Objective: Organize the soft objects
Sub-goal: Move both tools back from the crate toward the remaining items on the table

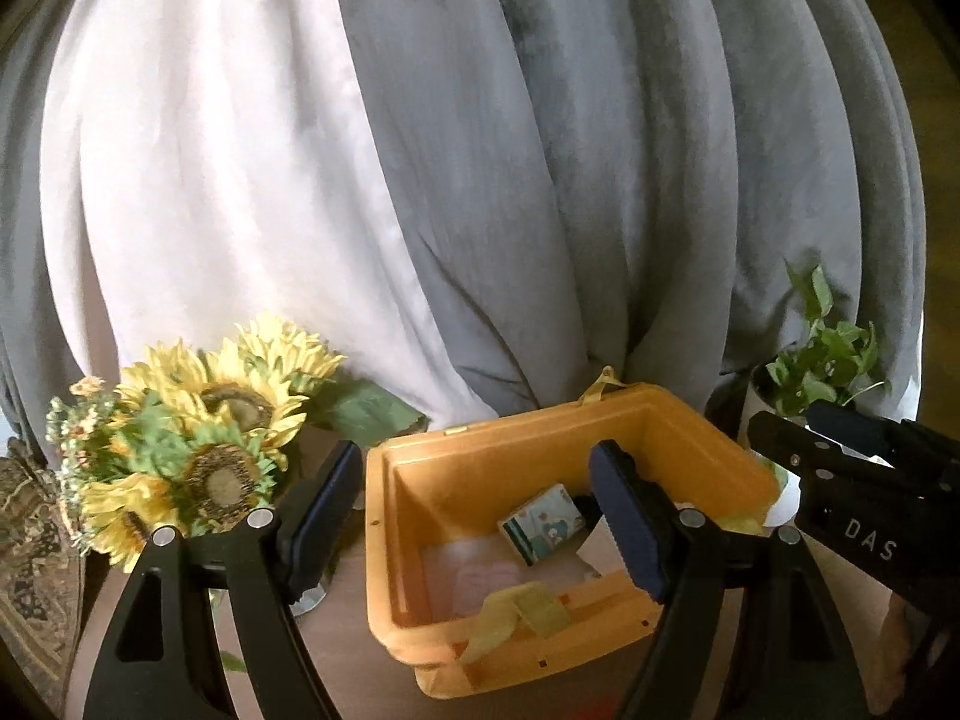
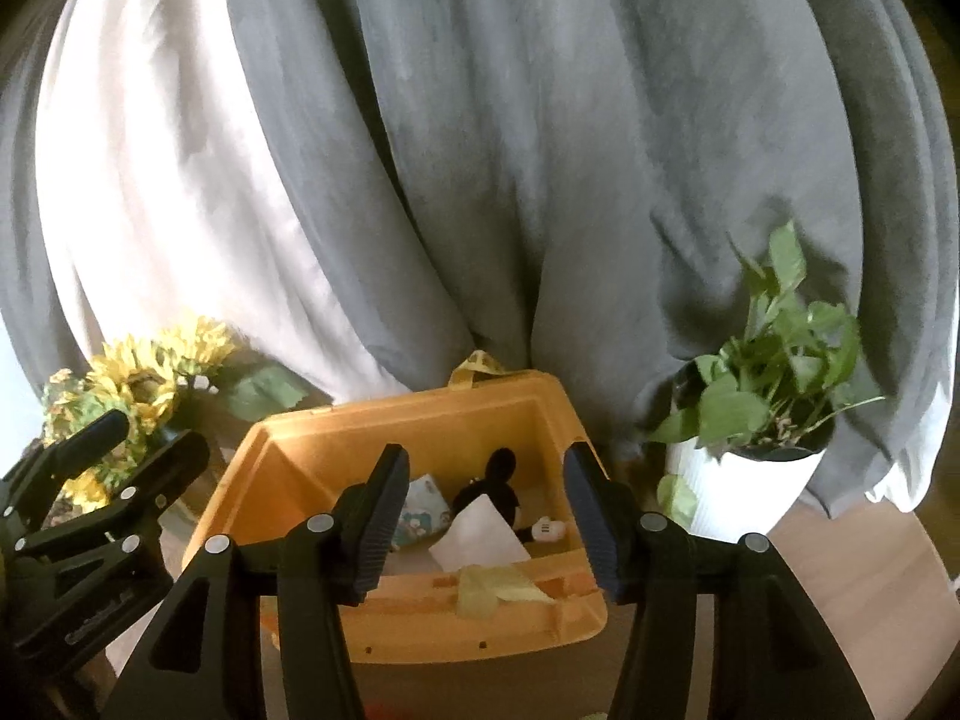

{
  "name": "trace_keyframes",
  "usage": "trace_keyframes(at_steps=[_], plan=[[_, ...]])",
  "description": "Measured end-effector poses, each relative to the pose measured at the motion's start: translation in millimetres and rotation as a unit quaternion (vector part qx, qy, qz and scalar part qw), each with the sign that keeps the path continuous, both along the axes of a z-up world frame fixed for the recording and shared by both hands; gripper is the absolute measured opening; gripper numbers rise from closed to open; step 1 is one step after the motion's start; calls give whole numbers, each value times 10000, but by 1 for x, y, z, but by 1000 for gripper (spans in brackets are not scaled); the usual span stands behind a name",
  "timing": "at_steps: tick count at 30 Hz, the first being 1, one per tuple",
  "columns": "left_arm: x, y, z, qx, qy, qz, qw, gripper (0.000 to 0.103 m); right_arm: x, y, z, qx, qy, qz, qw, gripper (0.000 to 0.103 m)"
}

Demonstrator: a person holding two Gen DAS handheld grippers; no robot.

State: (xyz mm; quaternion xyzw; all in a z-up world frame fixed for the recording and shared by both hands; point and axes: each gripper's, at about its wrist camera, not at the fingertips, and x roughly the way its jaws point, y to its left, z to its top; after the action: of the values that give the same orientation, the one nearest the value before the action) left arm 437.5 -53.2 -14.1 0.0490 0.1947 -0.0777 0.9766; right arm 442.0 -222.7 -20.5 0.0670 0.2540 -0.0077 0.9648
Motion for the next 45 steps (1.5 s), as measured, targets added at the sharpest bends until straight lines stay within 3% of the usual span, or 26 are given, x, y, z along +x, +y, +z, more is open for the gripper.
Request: trace_keyframes(at_steps=[27, 45], plan=[[-103, 2, 16, 1, -129, -65, 9999, 81, -102, -7, 24, -40, -210, -168, 9996, 59], [-152, 19, -12, -28, 131, -485, 9987, 83, -168, 10, 6, -88, -36, -560, 9984, 64]])
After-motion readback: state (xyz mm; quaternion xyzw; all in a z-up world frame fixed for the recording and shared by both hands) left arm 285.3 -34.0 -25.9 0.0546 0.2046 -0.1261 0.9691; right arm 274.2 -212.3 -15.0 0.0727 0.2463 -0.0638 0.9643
